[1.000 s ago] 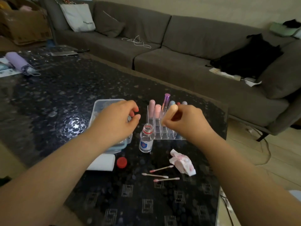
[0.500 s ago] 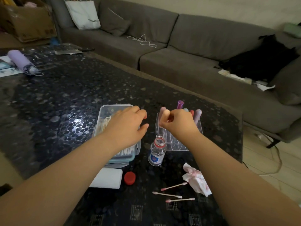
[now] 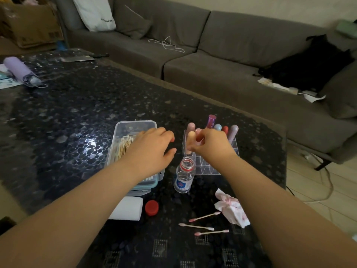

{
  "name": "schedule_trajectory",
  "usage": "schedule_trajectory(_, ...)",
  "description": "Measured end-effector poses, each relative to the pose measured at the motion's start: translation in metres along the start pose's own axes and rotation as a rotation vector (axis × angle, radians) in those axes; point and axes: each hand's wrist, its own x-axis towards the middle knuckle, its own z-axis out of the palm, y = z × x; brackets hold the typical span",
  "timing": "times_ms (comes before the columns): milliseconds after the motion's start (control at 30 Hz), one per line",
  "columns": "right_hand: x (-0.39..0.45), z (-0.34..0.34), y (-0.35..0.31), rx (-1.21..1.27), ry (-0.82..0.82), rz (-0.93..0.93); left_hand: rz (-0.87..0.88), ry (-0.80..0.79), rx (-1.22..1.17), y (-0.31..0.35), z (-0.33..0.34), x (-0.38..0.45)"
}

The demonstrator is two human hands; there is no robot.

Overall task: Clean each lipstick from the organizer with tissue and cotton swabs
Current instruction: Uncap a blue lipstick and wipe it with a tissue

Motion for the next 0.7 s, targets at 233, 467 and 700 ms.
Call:
schedule_trajectory(233,-0.032,-0.050,0.032,-0.158,0.106,-0.032,0.039,0.132,-0.094,0.025,-0.017,0.001)
schedule_trajectory(467,-0.045,-0.036,0.057,-0.169,-0.087,0.033,0.129,0.160,-0.077,0.054,-0.009,-0.007)
schedule_trajectory(700,-0.059,-0.070,0.053,-0.119,0.101,-0.025,0.163,0.206,-0.081,0.072,-0.011,-0.017)
